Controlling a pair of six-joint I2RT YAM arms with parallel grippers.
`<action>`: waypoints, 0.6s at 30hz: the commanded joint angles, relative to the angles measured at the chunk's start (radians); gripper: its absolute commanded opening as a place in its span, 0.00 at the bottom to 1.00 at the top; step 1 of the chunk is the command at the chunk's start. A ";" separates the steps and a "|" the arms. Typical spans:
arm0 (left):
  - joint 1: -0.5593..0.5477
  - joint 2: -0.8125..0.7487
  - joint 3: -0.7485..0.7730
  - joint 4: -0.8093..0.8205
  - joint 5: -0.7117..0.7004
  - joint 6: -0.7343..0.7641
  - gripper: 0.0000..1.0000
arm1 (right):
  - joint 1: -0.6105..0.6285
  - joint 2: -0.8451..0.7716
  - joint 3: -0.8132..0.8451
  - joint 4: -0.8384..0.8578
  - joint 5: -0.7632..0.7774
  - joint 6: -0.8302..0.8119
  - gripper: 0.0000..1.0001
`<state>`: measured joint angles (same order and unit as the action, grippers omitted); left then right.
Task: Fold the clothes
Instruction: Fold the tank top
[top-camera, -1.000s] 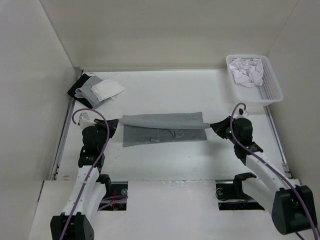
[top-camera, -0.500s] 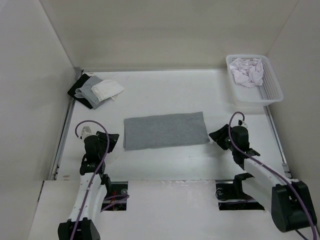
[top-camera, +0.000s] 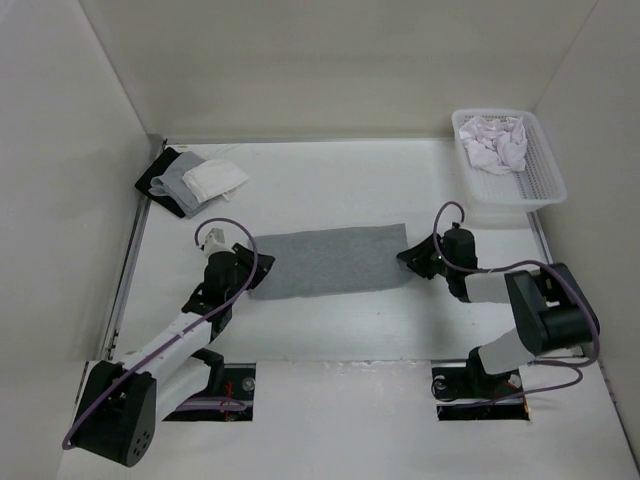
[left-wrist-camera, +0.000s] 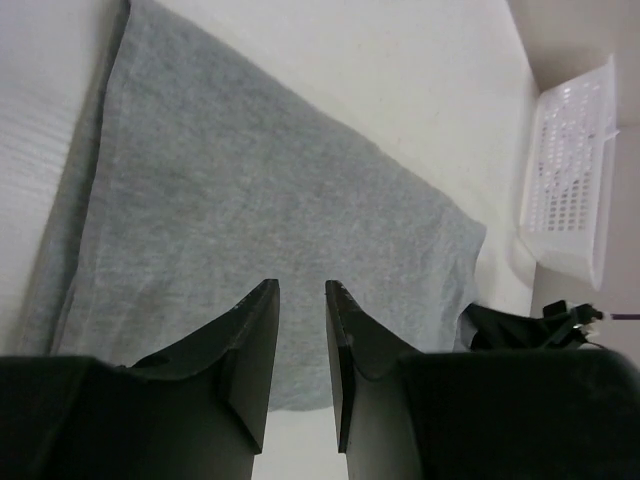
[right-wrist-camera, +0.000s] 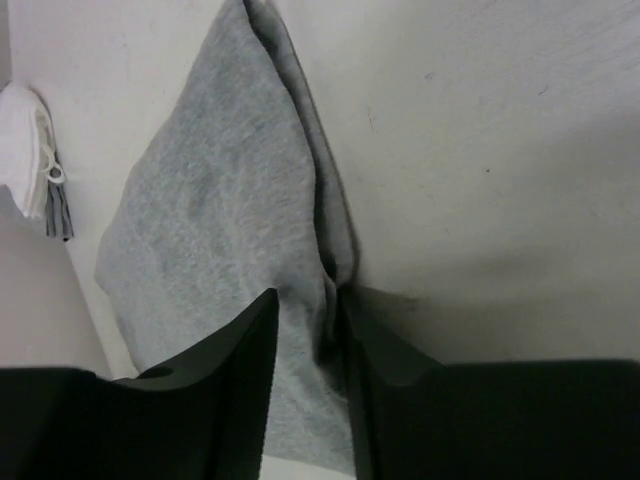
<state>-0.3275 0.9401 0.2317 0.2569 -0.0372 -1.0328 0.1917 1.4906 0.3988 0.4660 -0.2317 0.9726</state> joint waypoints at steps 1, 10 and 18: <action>0.006 0.003 0.058 0.125 -0.033 0.004 0.24 | 0.010 0.081 0.028 0.138 -0.078 0.084 0.27; -0.023 0.011 0.067 0.163 -0.010 0.007 0.23 | -0.077 -0.136 -0.067 0.150 -0.002 0.072 0.00; -0.090 0.003 0.083 0.173 -0.016 -0.018 0.23 | -0.033 -0.555 0.112 -0.367 0.207 -0.194 0.00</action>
<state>-0.4026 0.9577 0.2668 0.3641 -0.0490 -1.0363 0.1249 1.0119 0.3950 0.2878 -0.1474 0.9241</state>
